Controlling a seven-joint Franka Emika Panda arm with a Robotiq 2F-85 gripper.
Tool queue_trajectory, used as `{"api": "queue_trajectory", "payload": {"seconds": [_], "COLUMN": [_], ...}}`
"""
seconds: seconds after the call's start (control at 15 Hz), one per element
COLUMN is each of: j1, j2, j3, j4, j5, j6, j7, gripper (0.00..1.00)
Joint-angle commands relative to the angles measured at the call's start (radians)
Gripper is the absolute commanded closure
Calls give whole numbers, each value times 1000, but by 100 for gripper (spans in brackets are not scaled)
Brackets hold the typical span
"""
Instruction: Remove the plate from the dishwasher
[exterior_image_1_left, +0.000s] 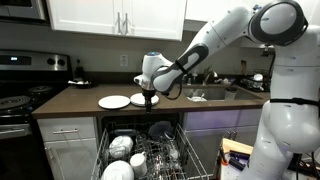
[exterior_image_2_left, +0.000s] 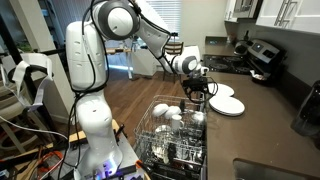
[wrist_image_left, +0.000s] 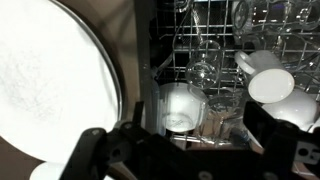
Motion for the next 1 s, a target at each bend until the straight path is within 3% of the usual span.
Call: {"api": "queue_trajectory", "payload": {"seconds": [0.0, 0.6, 0.93], "j1": [-12, 64, 82], "j2": [-137, -403, -416], "j3": [29, -1, -9], "j4": [-101, -254, -258], "j5": [67, 206, 169], "j6": [0, -88, -98], "j7": [-117, -315, -274], "gripper": [0, 0, 0]}}
